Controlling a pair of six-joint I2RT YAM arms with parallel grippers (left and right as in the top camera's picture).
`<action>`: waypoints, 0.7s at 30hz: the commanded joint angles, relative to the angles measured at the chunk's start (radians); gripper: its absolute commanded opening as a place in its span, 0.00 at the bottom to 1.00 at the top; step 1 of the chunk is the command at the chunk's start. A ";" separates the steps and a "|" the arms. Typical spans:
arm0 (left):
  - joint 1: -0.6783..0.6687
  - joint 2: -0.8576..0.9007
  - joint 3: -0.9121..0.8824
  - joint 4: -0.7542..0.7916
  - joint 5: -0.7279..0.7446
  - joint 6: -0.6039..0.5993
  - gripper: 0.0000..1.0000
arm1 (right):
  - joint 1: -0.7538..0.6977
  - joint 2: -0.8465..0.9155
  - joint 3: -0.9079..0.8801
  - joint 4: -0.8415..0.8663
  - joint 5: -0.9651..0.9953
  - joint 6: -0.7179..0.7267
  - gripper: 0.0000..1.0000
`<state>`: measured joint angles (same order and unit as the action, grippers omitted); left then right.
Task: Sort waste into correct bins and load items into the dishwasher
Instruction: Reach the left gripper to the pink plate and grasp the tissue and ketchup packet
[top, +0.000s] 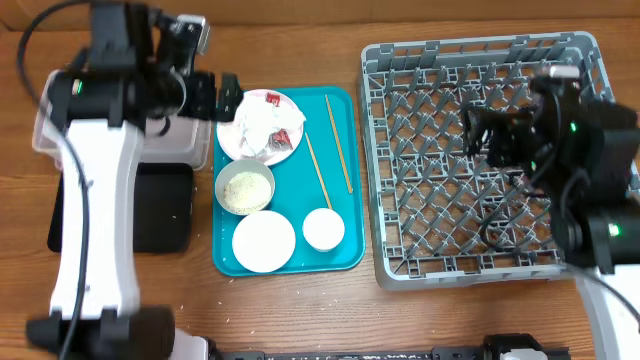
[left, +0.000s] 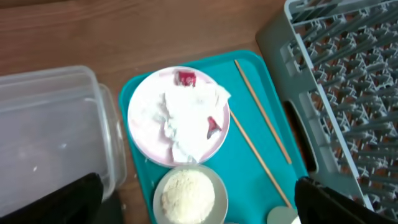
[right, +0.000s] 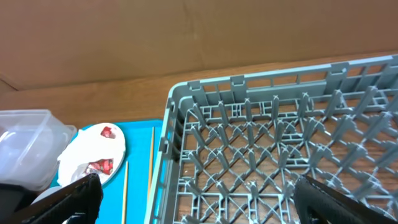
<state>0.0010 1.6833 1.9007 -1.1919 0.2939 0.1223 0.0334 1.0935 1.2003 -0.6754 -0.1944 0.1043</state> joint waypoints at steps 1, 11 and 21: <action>-0.008 0.140 0.066 0.009 0.098 -0.066 1.00 | -0.002 0.075 0.031 -0.001 -0.053 0.000 0.99; -0.141 0.475 0.066 0.073 -0.110 -0.169 1.00 | -0.002 0.161 0.031 -0.026 -0.095 -0.001 1.00; -0.217 0.615 0.066 0.119 -0.384 -0.428 1.00 | -0.002 0.161 0.030 -0.061 -0.095 -0.001 1.00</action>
<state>-0.2295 2.2852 1.9503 -1.0756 0.0383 -0.1780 0.0334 1.2533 1.2072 -0.7326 -0.2840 0.1043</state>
